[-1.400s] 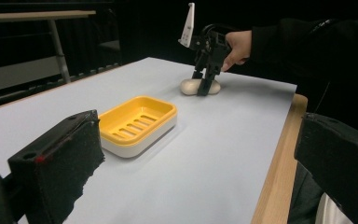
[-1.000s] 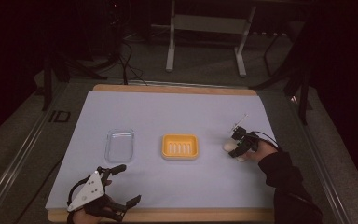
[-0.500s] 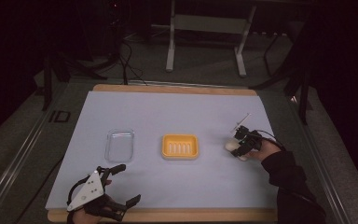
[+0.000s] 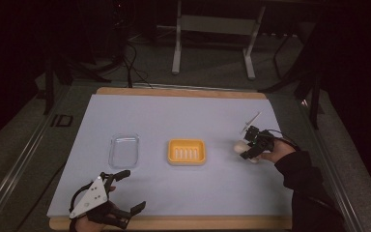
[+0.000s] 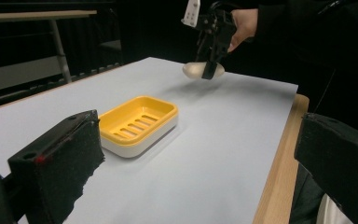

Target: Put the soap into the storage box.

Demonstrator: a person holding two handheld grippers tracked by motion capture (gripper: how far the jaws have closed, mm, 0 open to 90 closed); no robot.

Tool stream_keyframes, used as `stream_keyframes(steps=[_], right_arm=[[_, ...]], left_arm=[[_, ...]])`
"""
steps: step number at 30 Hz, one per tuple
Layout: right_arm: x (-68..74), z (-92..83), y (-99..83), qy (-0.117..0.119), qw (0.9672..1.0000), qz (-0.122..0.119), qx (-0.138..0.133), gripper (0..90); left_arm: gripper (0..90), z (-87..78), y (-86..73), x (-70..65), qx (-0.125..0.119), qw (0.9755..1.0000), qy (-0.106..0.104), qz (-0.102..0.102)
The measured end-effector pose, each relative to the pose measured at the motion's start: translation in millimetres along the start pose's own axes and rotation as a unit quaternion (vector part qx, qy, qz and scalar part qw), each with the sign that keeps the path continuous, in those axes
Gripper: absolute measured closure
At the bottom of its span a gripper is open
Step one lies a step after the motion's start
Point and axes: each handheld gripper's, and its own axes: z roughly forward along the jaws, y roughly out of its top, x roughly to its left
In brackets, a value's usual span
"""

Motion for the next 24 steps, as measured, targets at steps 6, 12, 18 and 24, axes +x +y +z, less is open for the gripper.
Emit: stream_keyframes(steps=[6, 12, 18, 24], right_arm=[[2.8, -7.5, 5.6, 0.008, 0.9999, -0.013, 0.005, 49.9], [6.7, -16.9, 11.7, 0.008, 0.9993, -0.037, 0.001, 49.9], [12.2, -24.0, 16.1, 0.007, 0.9977, -0.067, -0.011, 49.9], [21.6, -28.6, 22.3, 0.016, 0.9937, -0.109, -0.024, 49.9]], left_arm=[[1.1, -0.1, 0.0, -0.3, 0.000, 1.0000, 0.000, 0.001], [1.1, -0.1, -0.1, -0.2, 0.000, 1.0000, 0.001, 0.001], [1.1, 0.5, 0.0, 0.0, 0.002, 1.0000, 0.000, 0.001], [1.1, 0.8, 0.0, 0.0, 0.003, 1.0000, 0.001, 0.001]])
